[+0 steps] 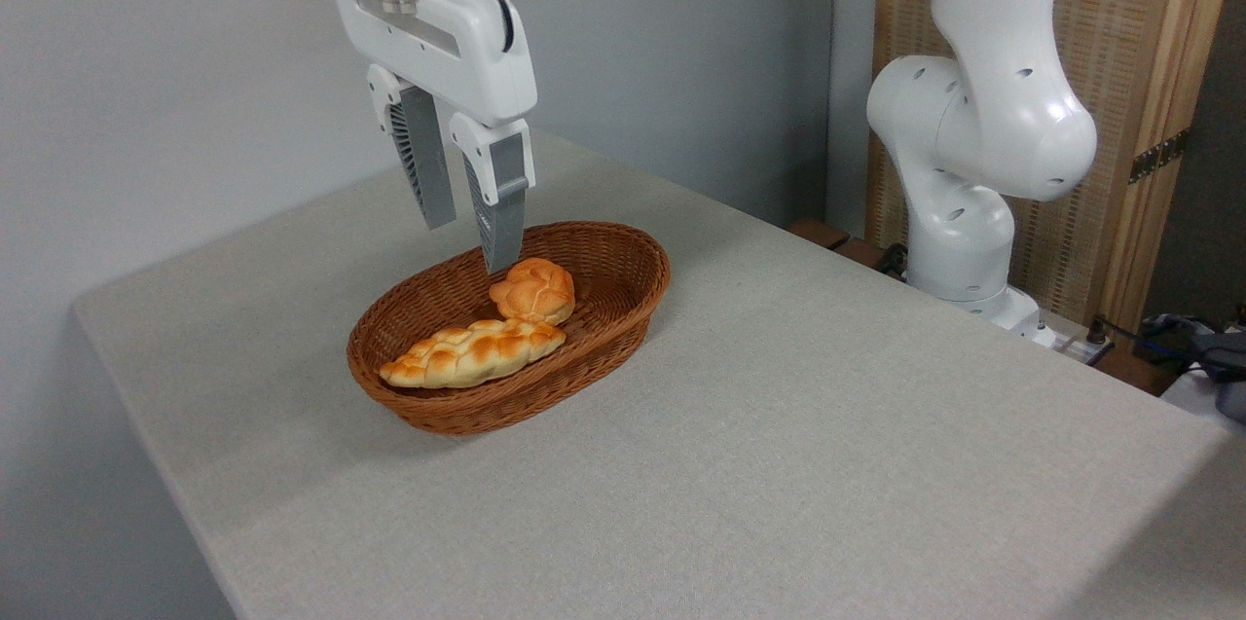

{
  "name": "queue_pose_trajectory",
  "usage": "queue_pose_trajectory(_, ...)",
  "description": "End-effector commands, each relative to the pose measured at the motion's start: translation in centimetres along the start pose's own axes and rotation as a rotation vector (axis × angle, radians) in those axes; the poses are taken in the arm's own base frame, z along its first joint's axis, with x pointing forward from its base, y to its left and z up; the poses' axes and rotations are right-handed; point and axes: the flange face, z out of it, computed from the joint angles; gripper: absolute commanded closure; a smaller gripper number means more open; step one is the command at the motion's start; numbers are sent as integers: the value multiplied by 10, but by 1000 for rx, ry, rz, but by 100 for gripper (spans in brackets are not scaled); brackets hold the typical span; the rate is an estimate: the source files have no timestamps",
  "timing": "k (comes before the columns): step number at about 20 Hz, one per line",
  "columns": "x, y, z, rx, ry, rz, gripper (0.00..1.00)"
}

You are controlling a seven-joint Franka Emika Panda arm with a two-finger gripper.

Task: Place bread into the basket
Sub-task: 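Open the gripper to release the bun and raise it away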

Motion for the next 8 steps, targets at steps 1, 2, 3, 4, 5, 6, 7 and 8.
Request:
queue_pose_trajectory(1,7,-5,-2,34,23,-17,0)
queue_pose_trajectory(2,6,-5,-2,33,22,-15,0)
queue_pose_trajectory(3,5,-5,-1,32,21,-14,0)
queue_pose_trajectory(4,5,-4,-3,34,23,-12,0)
queue_pose_trajectory(5,5,-4,-2,32,21,-12,0)
queue_pose_trajectory(6,4,-4,-1,29,16,-14,0)
queue_pose_trajectory(7,4,-4,-1,28,14,-12,0)
queue_pose_trajectory(8,4,-4,-1,29,16,-12,0)
